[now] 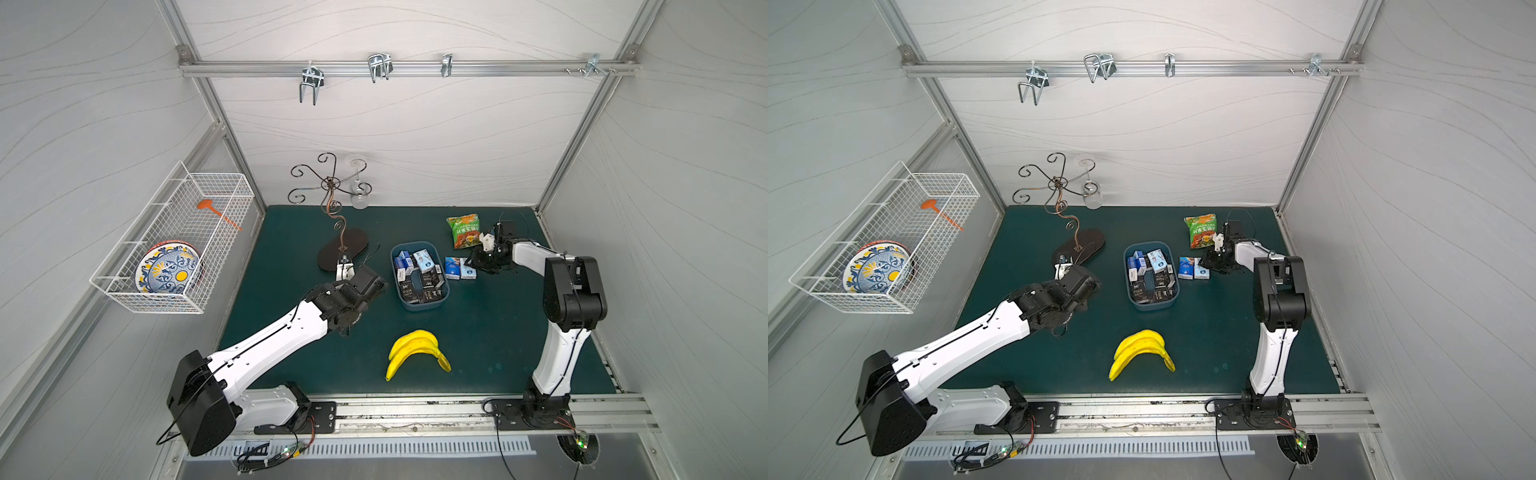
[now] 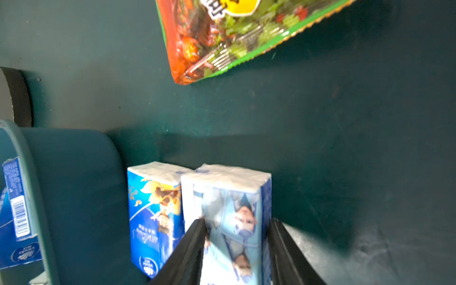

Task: Take the pocket tissues out of the storage box
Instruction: Move the pocket tissues to the center of the board.

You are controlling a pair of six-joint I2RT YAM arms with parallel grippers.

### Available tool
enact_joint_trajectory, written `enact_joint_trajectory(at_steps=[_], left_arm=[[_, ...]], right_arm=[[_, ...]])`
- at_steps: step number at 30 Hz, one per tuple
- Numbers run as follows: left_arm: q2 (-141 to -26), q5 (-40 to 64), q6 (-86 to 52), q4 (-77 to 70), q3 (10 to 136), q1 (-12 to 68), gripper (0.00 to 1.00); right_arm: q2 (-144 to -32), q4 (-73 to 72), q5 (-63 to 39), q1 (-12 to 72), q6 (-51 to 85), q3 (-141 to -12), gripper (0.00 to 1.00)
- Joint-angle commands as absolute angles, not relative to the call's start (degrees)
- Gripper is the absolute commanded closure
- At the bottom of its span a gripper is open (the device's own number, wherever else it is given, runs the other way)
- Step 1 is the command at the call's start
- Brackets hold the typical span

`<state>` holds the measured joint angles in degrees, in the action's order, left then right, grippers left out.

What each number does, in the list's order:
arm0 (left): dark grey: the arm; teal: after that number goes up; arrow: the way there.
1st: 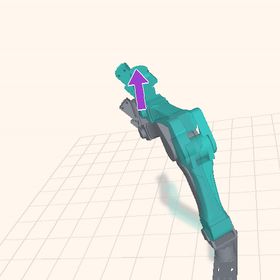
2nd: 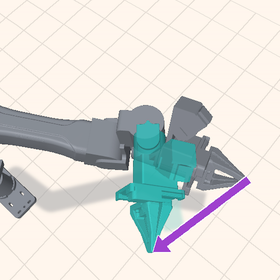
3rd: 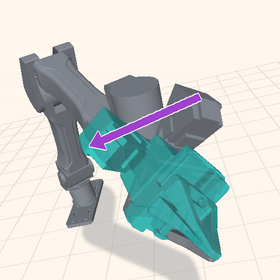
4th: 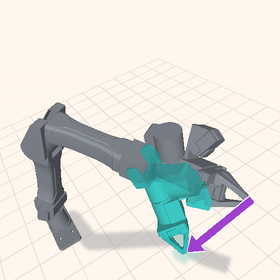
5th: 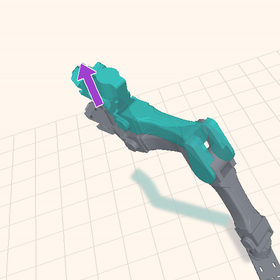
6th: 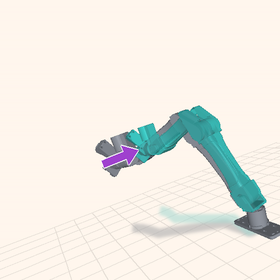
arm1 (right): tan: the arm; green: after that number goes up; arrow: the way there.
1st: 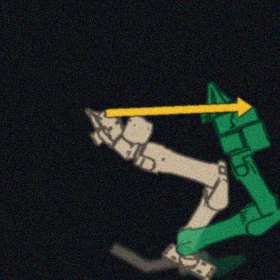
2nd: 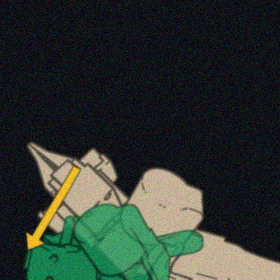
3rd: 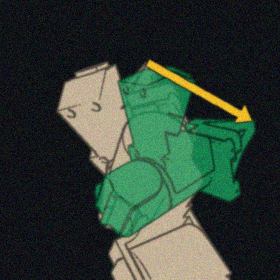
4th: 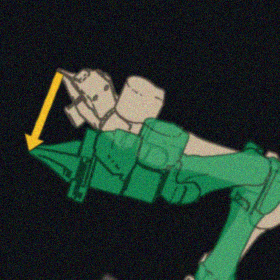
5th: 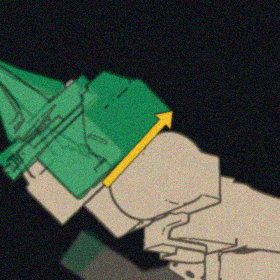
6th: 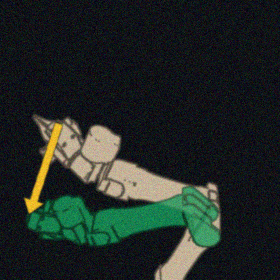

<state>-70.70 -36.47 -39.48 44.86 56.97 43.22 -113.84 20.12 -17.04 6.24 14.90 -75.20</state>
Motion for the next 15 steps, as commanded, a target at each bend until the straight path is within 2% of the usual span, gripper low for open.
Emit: enact_joint_trajectory(at_steps=[1,15], left_arm=[[-70.02,-37.27,-39.49,45.04,58.27,43.01,0.6],[-69.96,-37.17,-39.62,44.56,57.66,43.06,0.6]], right_arm=[[-114.31,23.64,-17.6,5.93,13.54,-75.85,0.57],[-114.63,23.21,-17.75,6.66,13.77,-76.35,0.55]])
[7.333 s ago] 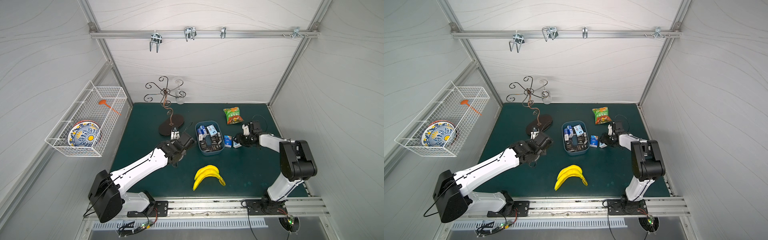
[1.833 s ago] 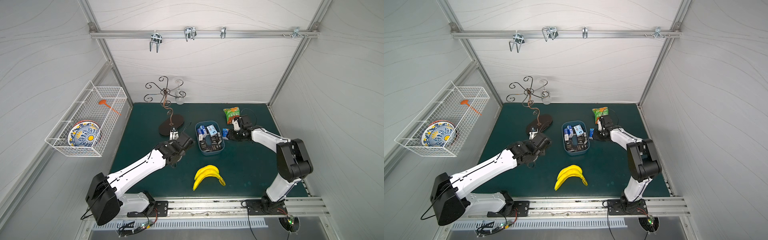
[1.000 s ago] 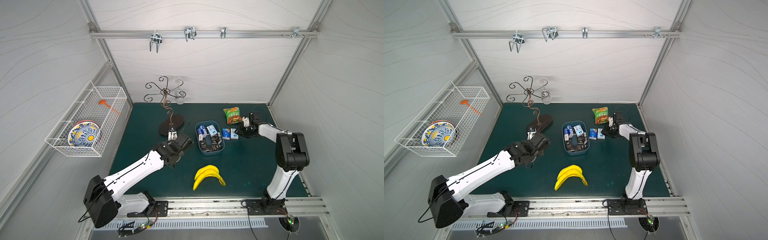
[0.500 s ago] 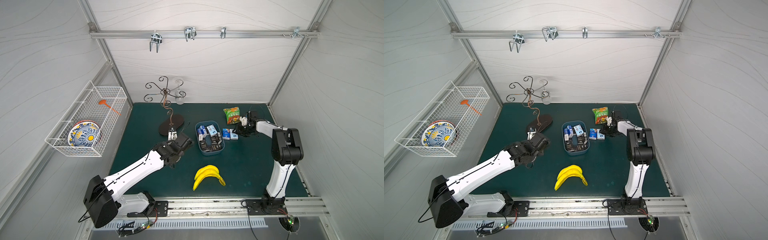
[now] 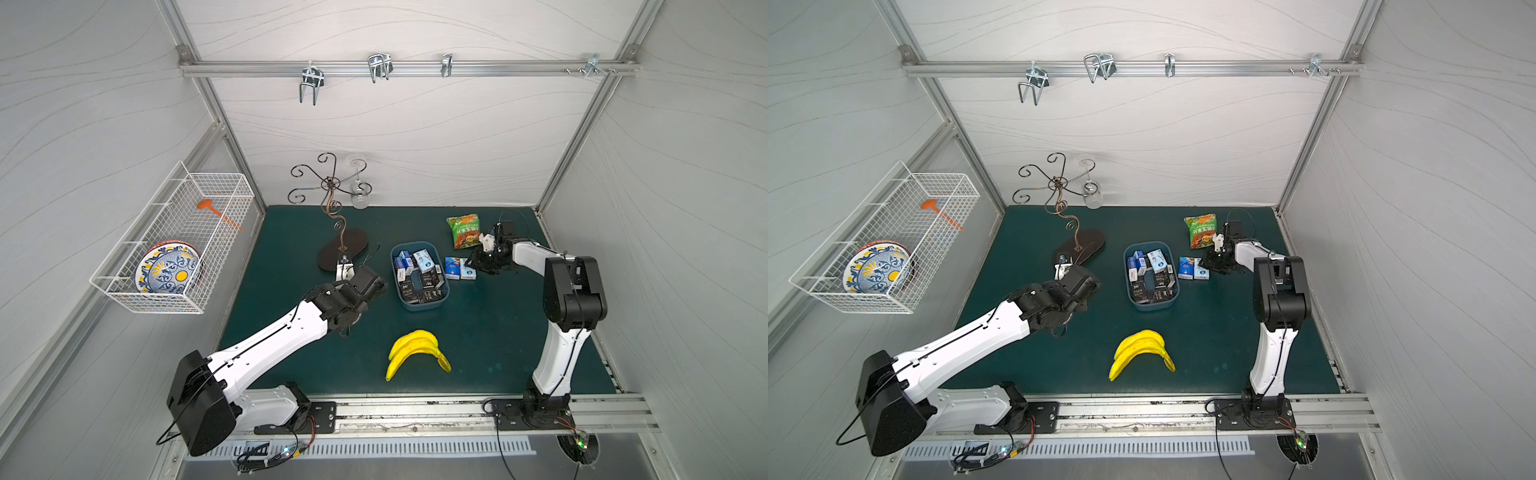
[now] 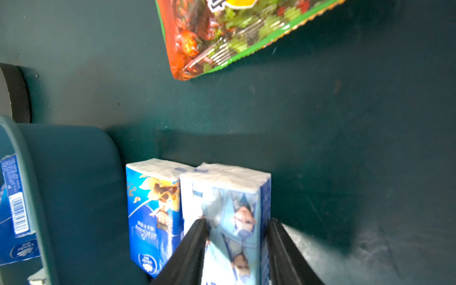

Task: Take the pocket tissues out of the storage box
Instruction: Move the pocket tissues to the center of the board, then pick up the pocket tissues from the storage box.

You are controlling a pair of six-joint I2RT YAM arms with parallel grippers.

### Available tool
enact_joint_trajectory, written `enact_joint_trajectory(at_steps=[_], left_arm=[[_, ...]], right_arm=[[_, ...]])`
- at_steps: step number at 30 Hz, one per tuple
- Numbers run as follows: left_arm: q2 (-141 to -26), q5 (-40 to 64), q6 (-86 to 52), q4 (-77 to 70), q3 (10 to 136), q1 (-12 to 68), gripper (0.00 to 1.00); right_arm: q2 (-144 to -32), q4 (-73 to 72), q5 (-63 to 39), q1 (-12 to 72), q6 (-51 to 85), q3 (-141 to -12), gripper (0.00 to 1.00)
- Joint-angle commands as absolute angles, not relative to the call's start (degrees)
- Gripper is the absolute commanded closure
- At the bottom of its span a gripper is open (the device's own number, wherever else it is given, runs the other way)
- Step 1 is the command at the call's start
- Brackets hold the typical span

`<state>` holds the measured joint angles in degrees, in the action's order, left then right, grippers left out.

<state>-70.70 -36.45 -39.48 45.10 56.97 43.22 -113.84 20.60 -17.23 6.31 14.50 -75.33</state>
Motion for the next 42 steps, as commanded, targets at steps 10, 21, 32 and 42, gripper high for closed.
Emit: enact_joint_trajectory(at_steps=[10,21,32,42], left_arm=[[-69.72,-37.06,-39.72,44.65,57.59,43.07,0.6],[-69.01,-37.27,-39.48,44.99,57.83,43.02,0.6],[-71.53,-36.77,-40.42,44.76,58.18,42.96,0.59],[-69.33,-36.25,-40.87,45.65,57.66,42.27,0.59]], right_arm=[[-112.95,23.62,-17.75,6.66,14.67,-76.8,0.52],[-106.53,26.86,-15.64,7.27,14.11,-79.67,0.49],[-97.55,26.23,-7.92,27.36,9.81,-78.22,0.46],[-106.53,24.53,1.44,40.83,13.12,-85.0,0.43]])
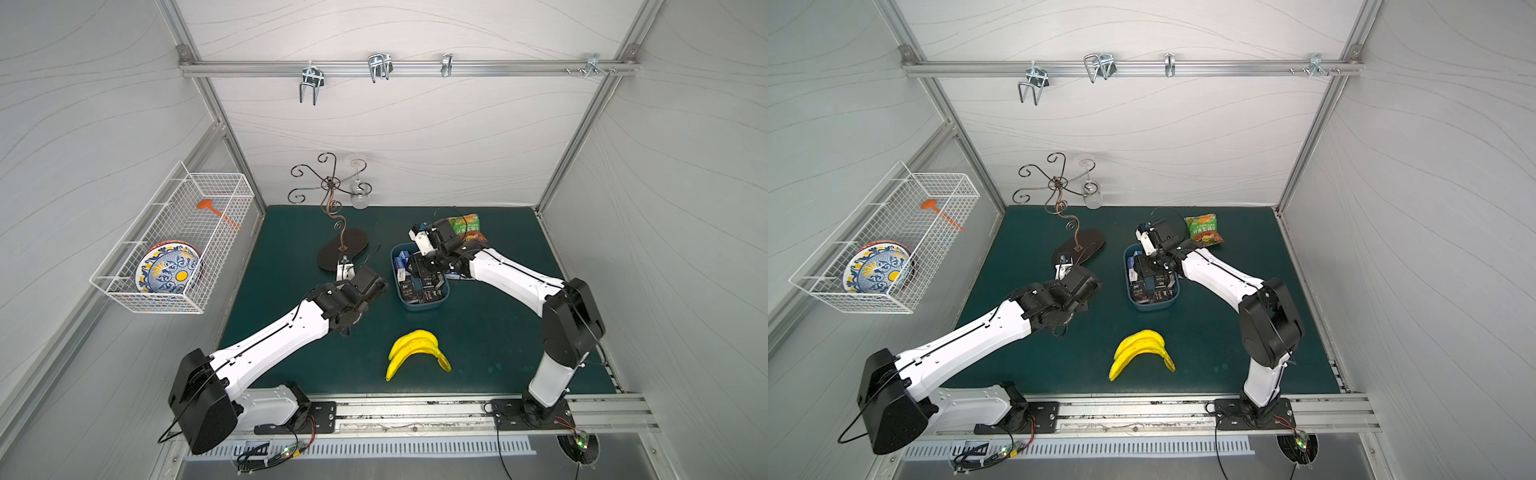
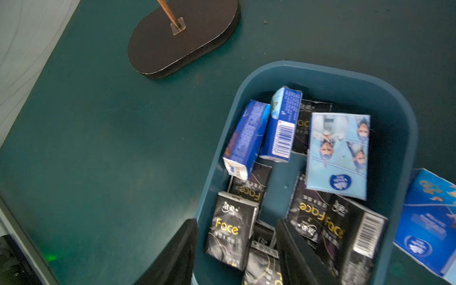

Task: Take the pocket tissues out of the storage box
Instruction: Pick up the pocket tissues from the storage box.

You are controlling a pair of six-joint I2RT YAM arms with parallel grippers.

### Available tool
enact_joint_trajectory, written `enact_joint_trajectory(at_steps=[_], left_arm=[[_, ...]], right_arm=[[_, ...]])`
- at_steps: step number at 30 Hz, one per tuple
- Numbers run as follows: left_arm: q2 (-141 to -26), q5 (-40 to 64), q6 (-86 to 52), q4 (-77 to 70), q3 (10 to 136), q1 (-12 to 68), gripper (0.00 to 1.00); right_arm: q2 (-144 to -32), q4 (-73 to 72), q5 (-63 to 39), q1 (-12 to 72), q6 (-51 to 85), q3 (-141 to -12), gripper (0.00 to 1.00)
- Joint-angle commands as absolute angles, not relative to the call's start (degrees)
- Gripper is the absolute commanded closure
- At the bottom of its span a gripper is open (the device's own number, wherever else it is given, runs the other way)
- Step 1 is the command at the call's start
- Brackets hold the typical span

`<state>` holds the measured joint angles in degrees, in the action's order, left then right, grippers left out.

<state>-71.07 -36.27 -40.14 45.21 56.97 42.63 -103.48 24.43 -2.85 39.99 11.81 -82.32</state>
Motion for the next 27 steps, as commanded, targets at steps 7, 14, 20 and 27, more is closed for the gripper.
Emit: enact_joint_trajectory(at_steps=[7,14,20,27], left_arm=[[-67.12,-36.47,-40.52,45.79,56.52,42.01,0.58],[-67.5,-35.77,-40.34,45.11,56.26,41.84,0.58],[-67.5,-35.51,-40.25,44.74,56.06,41.84,0.58],[-66.83,-35.33,-40.47,44.84,55.48,41.79,0.58]], right_arm=[[-111.53,22.83,1.98,41.13,15.76,-87.13,0.43],[-112.86,21.5,0.7,41.39,17.11,-87.54,0.43],[-111.77,21.37,1.92,41.84,17.39,-87.69,0.42],[-114.6,21.9,1.24,42.0,17.77,-88.94,0.43]])
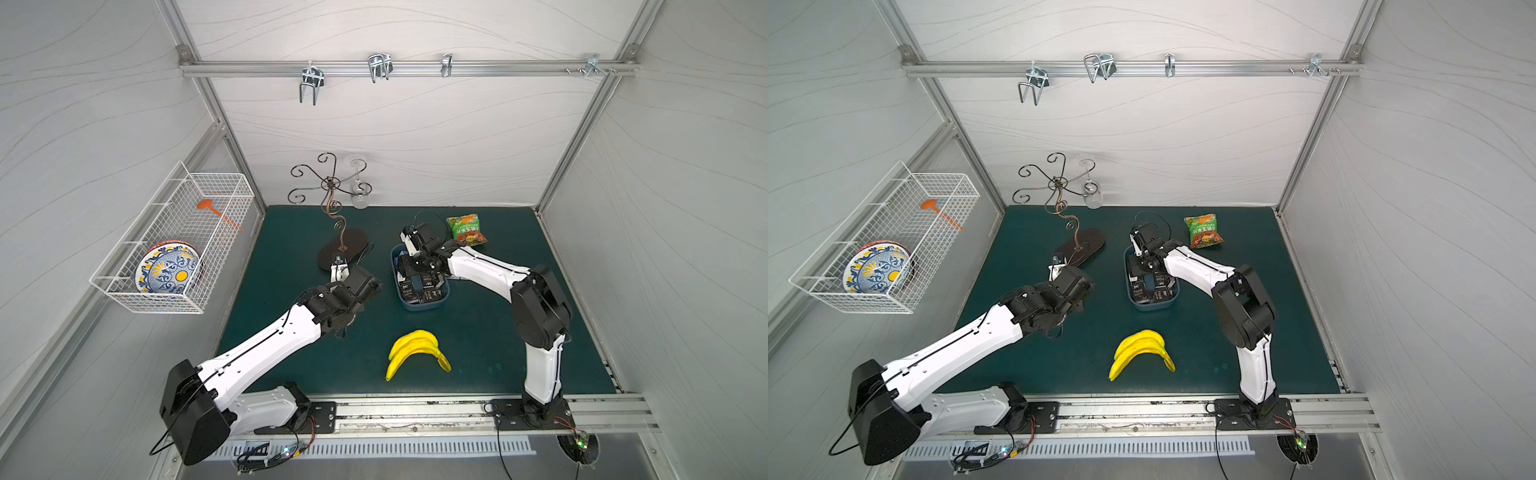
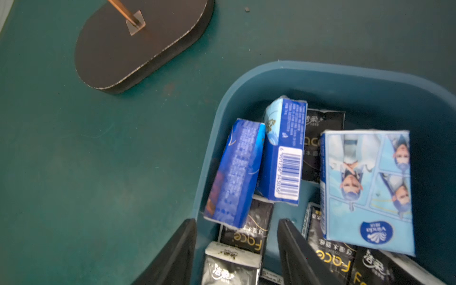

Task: Take the pocket tissues out of the storage box
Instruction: Pick up the pocket tissues from the storage box.

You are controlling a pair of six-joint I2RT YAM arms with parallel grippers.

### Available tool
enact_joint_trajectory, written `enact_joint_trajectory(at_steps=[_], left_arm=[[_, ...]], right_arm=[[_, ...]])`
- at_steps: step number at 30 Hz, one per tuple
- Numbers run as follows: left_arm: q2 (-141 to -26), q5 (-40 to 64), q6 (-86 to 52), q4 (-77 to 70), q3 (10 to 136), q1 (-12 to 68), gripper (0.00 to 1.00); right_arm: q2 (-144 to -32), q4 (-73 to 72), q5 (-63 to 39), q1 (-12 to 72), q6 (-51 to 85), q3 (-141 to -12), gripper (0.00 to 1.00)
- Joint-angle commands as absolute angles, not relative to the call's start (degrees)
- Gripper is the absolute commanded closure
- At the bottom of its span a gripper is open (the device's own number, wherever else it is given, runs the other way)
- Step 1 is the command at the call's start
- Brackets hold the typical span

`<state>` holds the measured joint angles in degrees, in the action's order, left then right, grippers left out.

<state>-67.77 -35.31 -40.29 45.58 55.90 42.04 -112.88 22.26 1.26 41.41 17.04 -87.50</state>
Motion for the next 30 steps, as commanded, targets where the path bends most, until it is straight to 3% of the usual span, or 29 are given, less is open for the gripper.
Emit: enact_joint_trajectory(at_steps=[1,8,12,21,25,30], left_arm=[[-66.68,-35.35,-40.51,44.82,55.31,41.83,0.58],[-66.21,-35.46,-40.68,45.0,54.8,41.84,0.58],[-65.6,-35.67,-40.78,45.0,54.49,41.83,0.58],[-65.78,-35.6,-41.06,44.74,54.49,41.77,0.59],[-66.22,-35.52,-41.07,44.56,54.84,41.83,0.59],[-66.24,-35.33,-40.84,44.45,55.44,41.82,0.59]], right_arm=[[-115.01,21.9,0.96,42.01,17.99,-89.04,0.43],[-117.82,22.14,0.12,42.63,18.52,-90.31,0.48],[-117.95,22.34,0.36,42.63,18.58,-90.02,0.61],[-109.29,20.4,-1.12,41.83,19.52,-87.08,0.7],[-102.46,15.12,-6.05,38.11,22.74,-81.06,0.71],[-94.66,8.92,-13.71,27.67,27.23,-70.12,0.7]])
